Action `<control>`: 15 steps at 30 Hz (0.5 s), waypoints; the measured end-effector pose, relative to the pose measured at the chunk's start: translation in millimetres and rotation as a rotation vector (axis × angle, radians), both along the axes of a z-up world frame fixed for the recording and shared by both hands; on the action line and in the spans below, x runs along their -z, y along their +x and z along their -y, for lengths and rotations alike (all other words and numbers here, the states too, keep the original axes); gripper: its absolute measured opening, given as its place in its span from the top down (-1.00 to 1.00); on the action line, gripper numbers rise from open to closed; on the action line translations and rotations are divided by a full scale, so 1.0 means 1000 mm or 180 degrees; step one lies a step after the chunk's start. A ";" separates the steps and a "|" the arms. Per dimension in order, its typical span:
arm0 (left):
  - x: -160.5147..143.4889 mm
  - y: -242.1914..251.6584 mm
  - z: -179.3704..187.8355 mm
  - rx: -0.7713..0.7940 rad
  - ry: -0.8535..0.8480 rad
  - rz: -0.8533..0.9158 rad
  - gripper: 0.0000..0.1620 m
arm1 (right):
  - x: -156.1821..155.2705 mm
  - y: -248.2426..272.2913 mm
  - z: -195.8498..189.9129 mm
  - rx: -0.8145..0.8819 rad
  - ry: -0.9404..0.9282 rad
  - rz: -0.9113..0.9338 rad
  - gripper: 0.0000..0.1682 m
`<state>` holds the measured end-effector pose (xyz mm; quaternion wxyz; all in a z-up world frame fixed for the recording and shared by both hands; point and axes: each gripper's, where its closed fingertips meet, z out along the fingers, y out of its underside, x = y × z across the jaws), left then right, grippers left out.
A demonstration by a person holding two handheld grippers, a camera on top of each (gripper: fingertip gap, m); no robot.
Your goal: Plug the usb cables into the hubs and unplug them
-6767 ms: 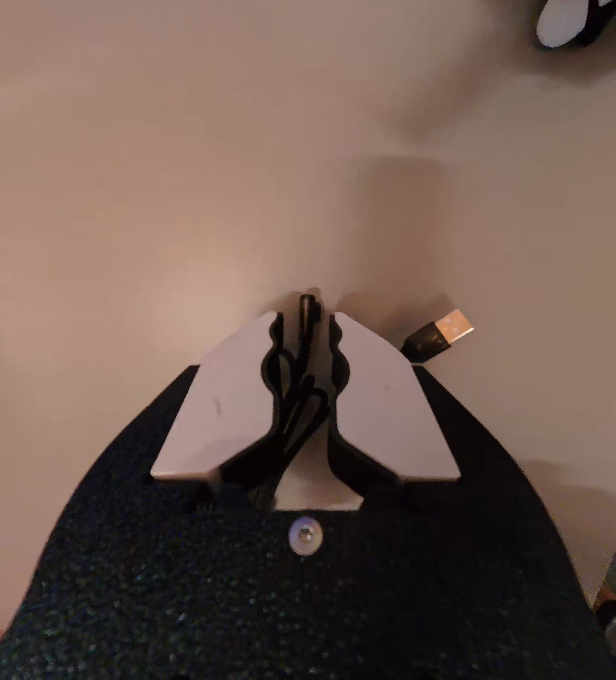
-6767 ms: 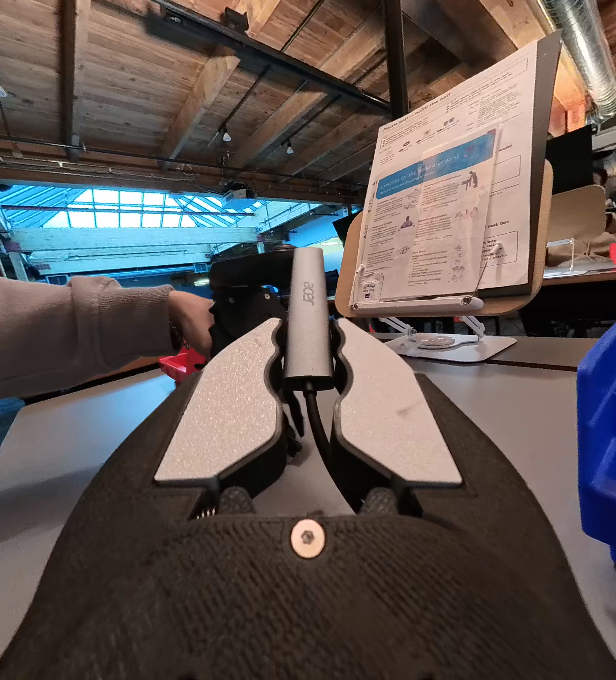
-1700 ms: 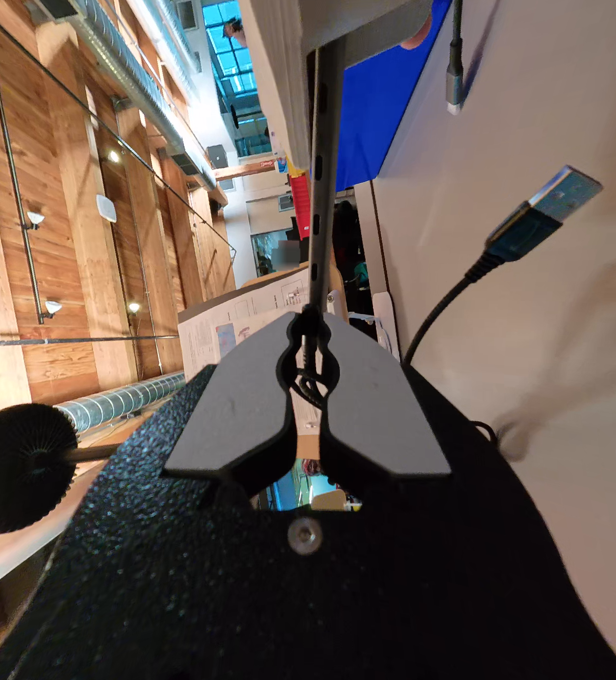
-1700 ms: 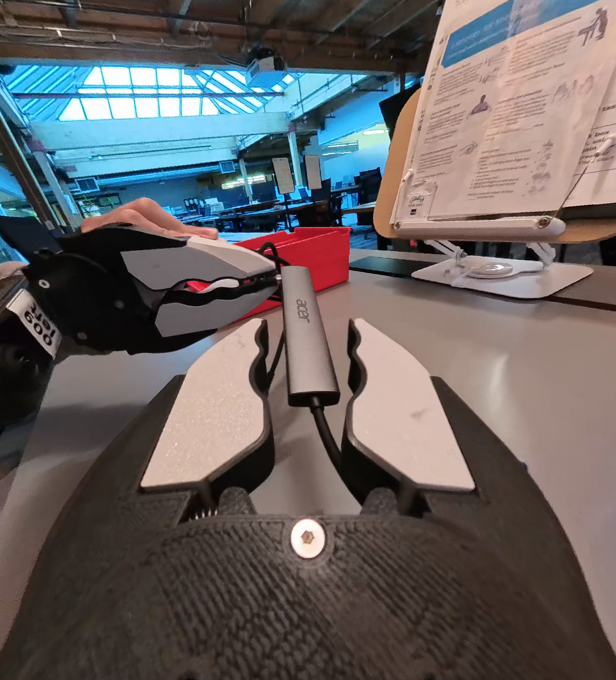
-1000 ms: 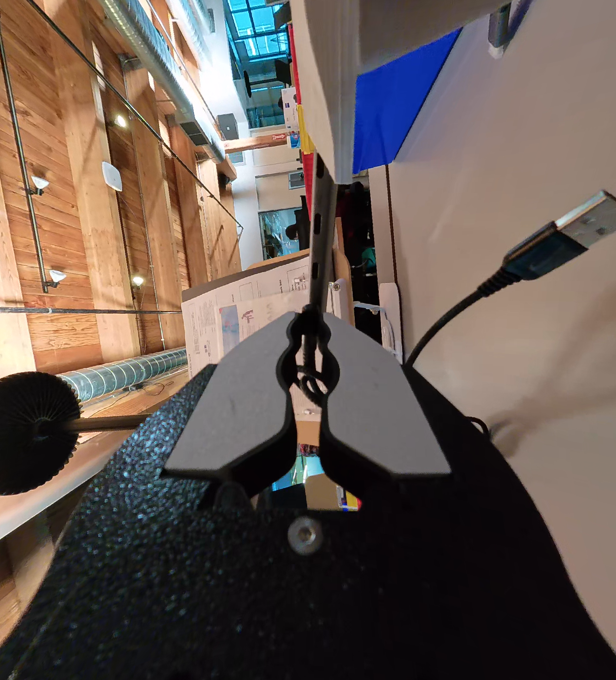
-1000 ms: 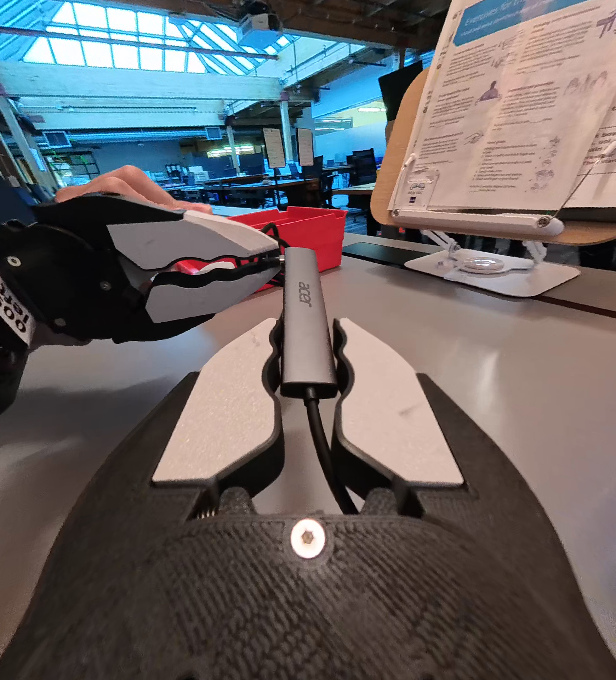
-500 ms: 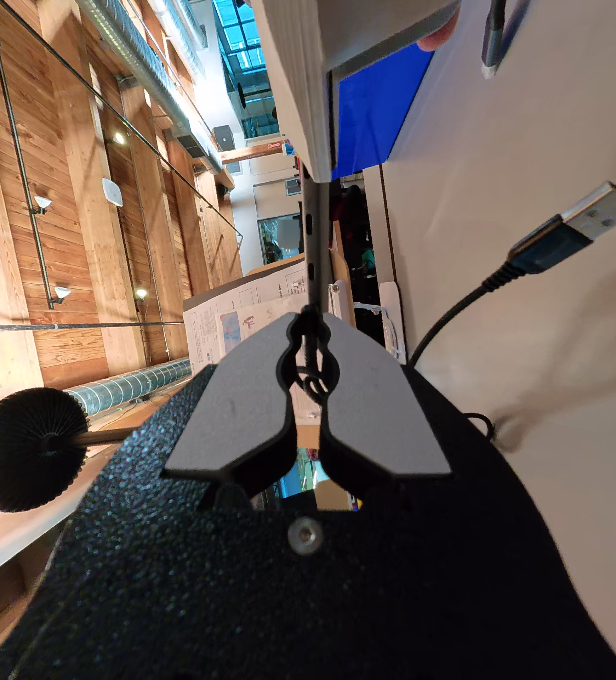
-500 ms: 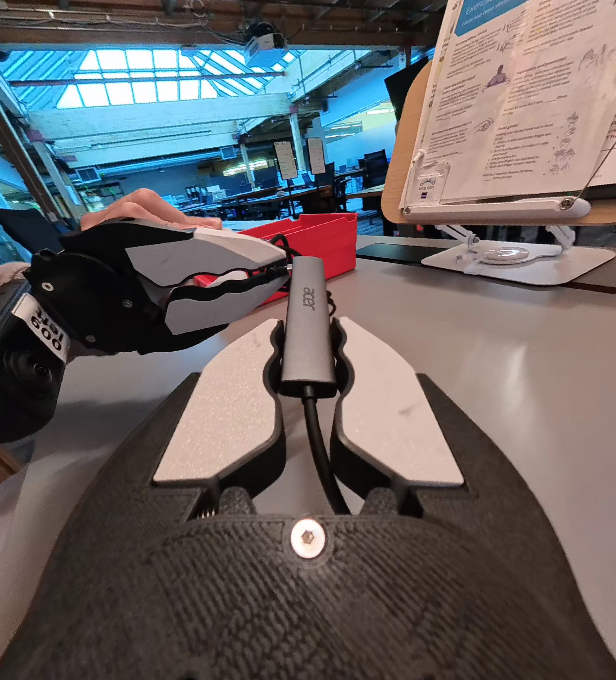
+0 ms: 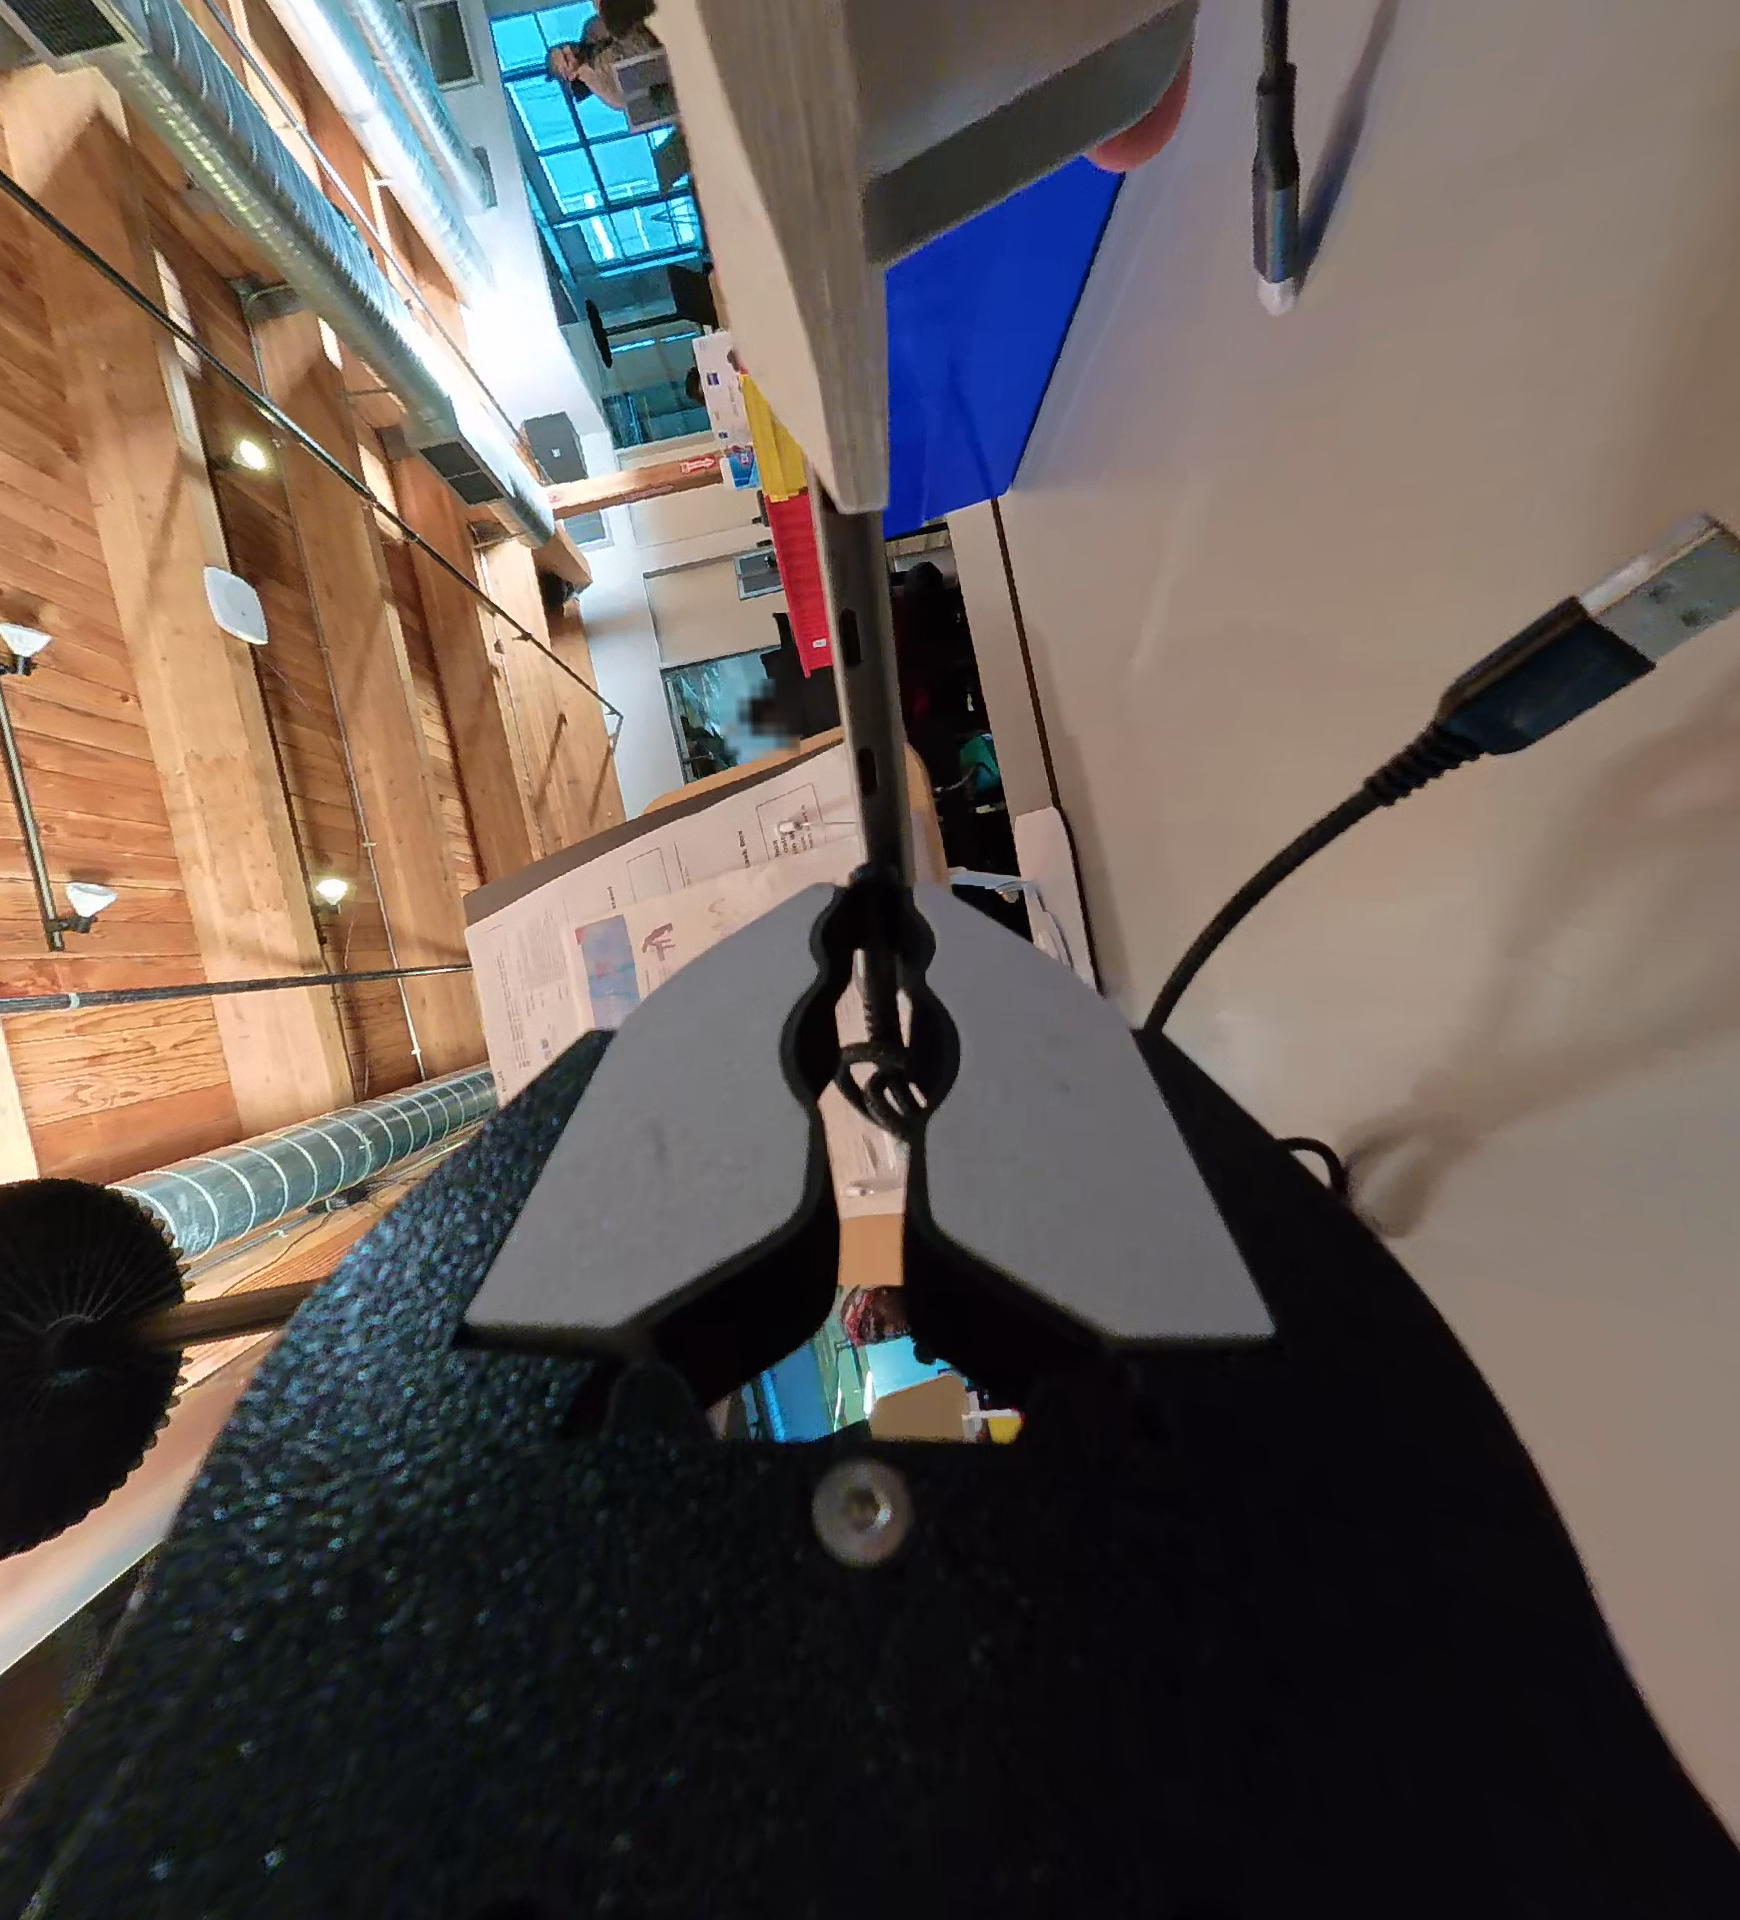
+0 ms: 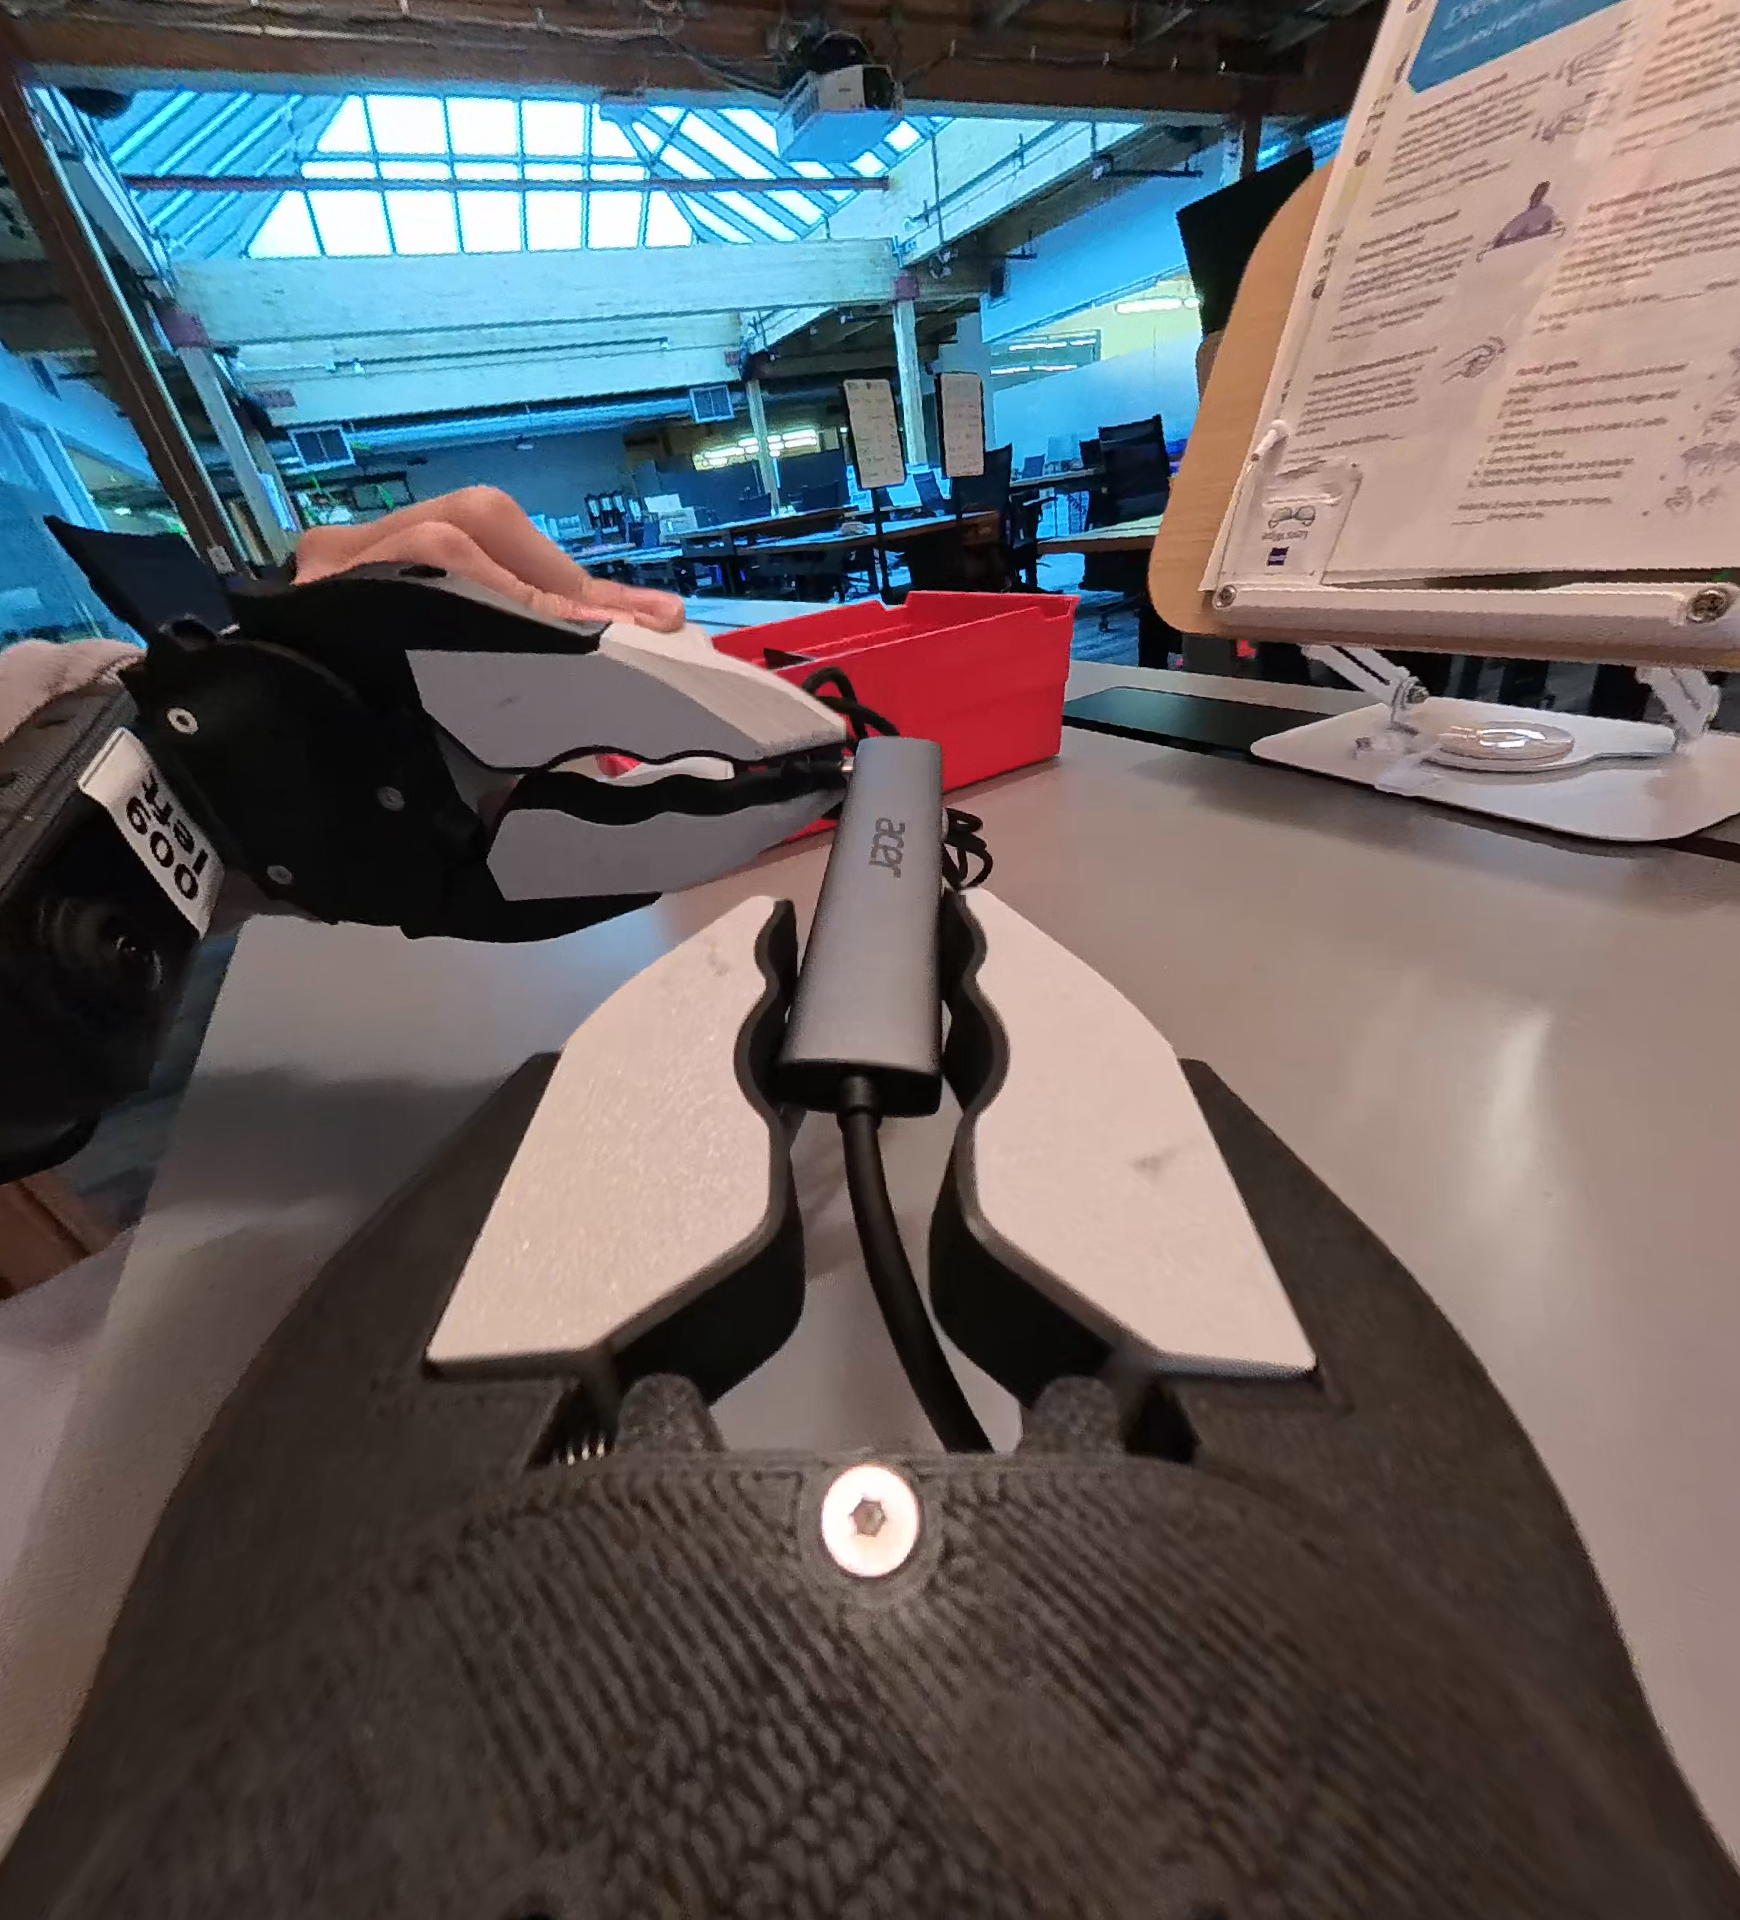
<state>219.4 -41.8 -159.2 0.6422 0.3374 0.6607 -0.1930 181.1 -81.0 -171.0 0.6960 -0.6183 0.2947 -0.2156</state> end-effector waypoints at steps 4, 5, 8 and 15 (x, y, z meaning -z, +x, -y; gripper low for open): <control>0.004 0.001 -0.004 -0.0028 0.0054 -0.0141 0.92 | 0.002 -0.002 -0.005 -0.0041 -0.0122 0.0027 0.67; 0.004 0.002 -0.004 -0.0017 0.0073 -0.0177 0.92 | 0.002 -0.002 -0.006 -0.0032 -0.0139 0.0040 0.67; 0.007 0.004 -0.005 -0.0043 0.0117 -0.0265 0.92 | 0.004 -0.002 -0.008 -0.0014 -0.0228 0.0044 0.66; 0.010 -0.001 -0.009 0.0075 -0.0039 -0.0418 0.89 | 0.005 -0.001 -0.007 -0.0033 -0.0277 0.0065 0.70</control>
